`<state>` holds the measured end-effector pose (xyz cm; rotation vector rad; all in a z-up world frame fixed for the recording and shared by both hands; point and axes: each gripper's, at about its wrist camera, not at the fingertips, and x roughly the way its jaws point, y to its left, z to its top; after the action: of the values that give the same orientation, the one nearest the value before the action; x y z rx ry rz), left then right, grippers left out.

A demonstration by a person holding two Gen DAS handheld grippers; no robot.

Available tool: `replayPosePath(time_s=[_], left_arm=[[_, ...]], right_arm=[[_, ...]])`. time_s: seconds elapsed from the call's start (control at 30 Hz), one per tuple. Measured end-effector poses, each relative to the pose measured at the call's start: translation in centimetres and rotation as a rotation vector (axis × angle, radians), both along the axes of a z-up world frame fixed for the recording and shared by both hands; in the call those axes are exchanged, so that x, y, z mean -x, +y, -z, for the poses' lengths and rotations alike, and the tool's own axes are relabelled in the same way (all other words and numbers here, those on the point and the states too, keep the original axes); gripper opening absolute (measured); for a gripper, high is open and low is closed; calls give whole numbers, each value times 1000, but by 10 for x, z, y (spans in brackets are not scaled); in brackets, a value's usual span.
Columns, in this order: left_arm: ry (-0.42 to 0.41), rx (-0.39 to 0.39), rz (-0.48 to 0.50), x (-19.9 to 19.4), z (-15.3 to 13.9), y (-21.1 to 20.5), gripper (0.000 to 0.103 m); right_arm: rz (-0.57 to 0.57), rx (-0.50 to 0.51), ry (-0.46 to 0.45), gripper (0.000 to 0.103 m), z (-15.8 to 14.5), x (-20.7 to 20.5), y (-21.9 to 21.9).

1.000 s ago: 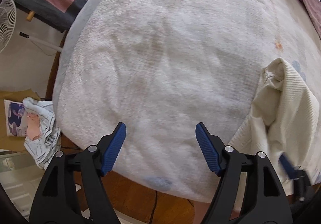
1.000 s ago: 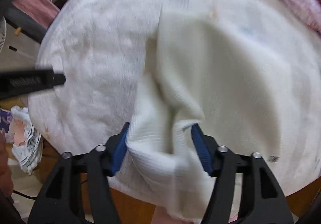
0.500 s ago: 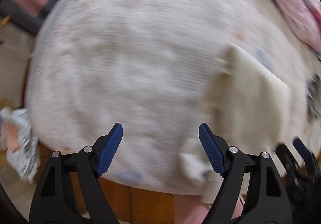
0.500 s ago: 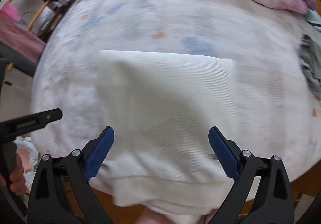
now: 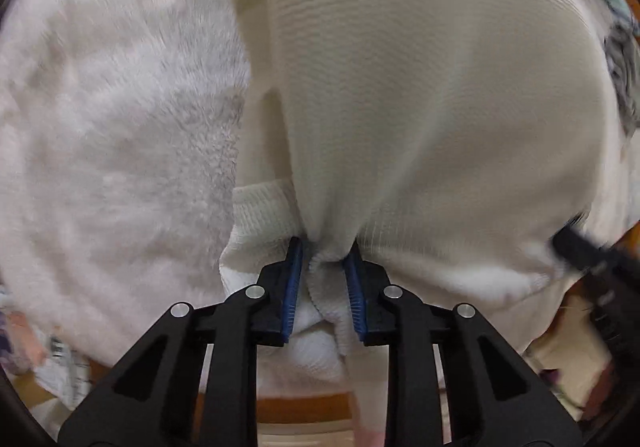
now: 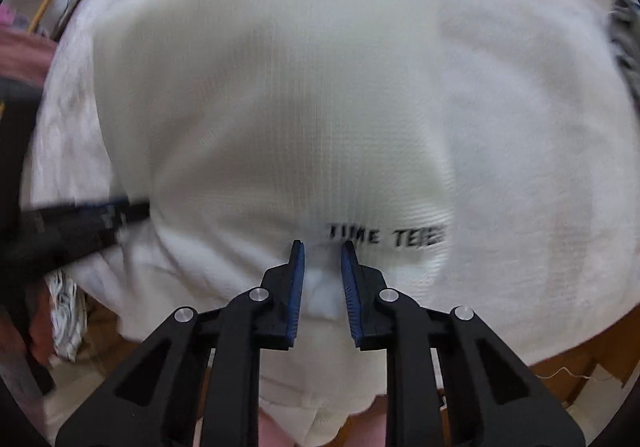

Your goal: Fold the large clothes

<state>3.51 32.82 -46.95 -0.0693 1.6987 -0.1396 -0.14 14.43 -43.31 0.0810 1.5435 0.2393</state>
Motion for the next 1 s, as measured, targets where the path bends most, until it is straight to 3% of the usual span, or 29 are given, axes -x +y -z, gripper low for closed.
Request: replayPosePath(time_s=[0.07,0.17,0.2,0.23,0.27,0.3,0.33,0.47,0.53,0.57,0.6,0.63,0.67,0.73,0.9,1.0], left_arm=[[58,42,-20,-10,5,7,24],[82,5,-31,-9,-14,4,26],[114,26,-49,-4,-20,3,29],[156,75,-70,1,-22,1,35],[182,125,-85,5,-25,-1,50],[200,205,-109,12,-29,-3,57],[196,247,-130,17,-31,-5,68],[209,301,-268,29,-11,5,72],[231,343,-413,30,7,21,65],[227,352,-472,30,12,30,48],[229,336,-508,32,16,36,39],[232,325,-525,34,17,40,23],[226,332,-540,36,18,42,18],[210,356,-573,41,16,46,14],[165,234,-499,43,-16,34,10],[133,199,-459,44,-37,29,10]], right_arm=[[-38,18,3,19,7,-1,6],[83,-96,74,19,-8,-6,-17],[123,-118,99,19,-13,-5,-28],[145,-124,112,20,-16,-3,-35],[187,-136,133,26,-22,3,-48],[213,-156,152,39,-25,7,-56],[237,-177,172,46,-26,11,-63],[316,-236,267,50,-16,34,-83],[328,-227,299,50,-4,34,-82],[350,-248,310,50,2,34,-82],[371,-275,317,50,6,32,-82],[383,-271,314,48,10,31,-79],[379,-233,296,36,14,30,-78],[376,-202,277,31,20,30,-72],[353,-203,258,8,6,31,-65],[315,-175,228,6,-5,34,-55]])
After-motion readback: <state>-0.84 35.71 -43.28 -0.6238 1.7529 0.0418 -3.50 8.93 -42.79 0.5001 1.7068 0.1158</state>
